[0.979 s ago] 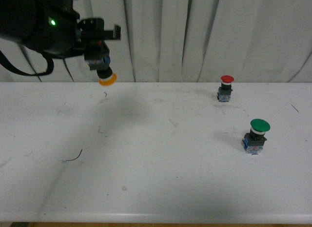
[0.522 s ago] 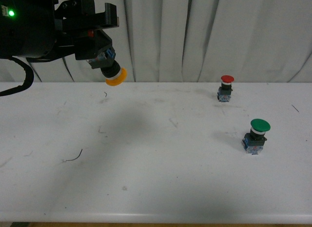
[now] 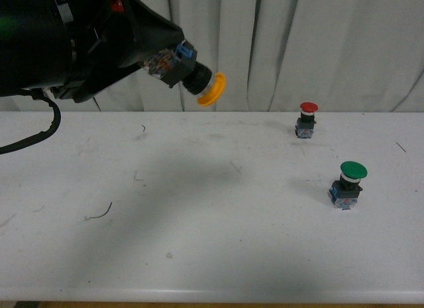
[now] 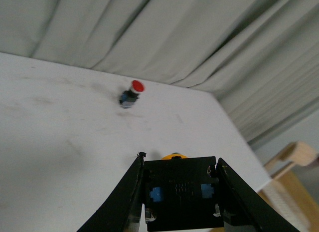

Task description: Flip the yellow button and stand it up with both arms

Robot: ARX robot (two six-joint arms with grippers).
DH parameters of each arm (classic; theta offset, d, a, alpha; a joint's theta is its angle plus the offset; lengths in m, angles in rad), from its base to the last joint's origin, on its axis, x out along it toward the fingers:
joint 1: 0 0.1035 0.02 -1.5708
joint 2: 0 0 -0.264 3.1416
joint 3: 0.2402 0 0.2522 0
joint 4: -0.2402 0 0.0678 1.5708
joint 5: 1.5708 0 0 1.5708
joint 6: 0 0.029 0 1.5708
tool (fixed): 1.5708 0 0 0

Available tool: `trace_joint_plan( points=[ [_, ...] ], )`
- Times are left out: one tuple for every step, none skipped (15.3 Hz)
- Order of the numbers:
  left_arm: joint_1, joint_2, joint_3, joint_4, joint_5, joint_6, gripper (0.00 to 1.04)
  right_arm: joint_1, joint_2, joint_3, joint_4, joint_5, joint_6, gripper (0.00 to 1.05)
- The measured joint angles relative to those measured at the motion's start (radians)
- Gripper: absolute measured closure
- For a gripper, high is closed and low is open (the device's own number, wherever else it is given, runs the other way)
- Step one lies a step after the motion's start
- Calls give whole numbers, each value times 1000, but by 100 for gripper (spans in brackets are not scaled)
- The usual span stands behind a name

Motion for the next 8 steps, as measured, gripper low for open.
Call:
trace_joint_plan(
  points=[
    [0,-5,-30,97,53,-85,69,0,0,0,0,0,0,6],
    [5,-6,-60,202,95,-175,69,0,0,0,0,0,0,6],
    [12,5,-80,303,124,-252,69,0,0,0,0,0,0,6],
    [21,29,-87,393,136,-333,69,0,0,0,0,0,0,6],
    [27,64,-97,488,135,-419,69,0,0,0,0,0,0,6],
    [29,88,-106,560,134,-494,69,0,0,0,0,0,0,6],
    [28,97,-106,601,130,-548,69,0,0,0,0,0,0,6],
    [26,97,-106,621,123,-577,69,0,0,0,0,0,0,6]
  ],
)
